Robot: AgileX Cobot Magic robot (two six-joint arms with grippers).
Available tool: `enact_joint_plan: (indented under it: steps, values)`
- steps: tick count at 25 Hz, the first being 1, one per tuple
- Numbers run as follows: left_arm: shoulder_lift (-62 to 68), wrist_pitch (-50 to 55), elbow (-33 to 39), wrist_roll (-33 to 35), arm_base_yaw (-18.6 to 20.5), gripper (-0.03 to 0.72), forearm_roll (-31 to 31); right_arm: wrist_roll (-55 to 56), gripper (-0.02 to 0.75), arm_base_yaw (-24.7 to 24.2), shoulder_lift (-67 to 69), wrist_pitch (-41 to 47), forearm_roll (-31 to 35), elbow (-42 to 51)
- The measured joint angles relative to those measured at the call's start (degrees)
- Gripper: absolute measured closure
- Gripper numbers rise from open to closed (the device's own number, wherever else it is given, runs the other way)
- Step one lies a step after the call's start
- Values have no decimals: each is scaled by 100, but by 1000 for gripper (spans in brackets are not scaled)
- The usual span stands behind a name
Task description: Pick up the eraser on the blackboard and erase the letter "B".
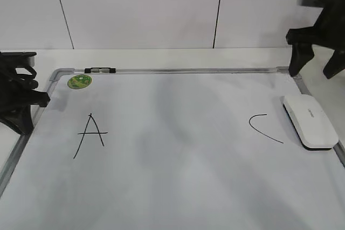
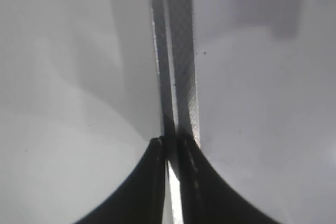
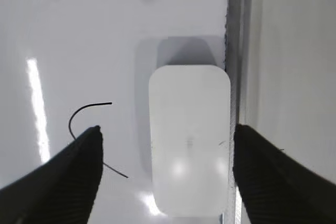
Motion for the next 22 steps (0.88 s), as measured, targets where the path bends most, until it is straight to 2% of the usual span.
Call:
enact_joint_plan:
  steps: [4,11,15,22]
  values:
    - [0,0,0,32,0,610,24,8,146,0,-509,20,58,37]
    - [48,194,-129,-1,0,421,130,12,148,0,-1401,54,126,60]
    - [27,579,-401,-1,0,399,130,24,148,0,-1782,89,125,60]
    - [-521,1525,-677,-13,0,407,208,24,148,0,-2559,139,125,432]
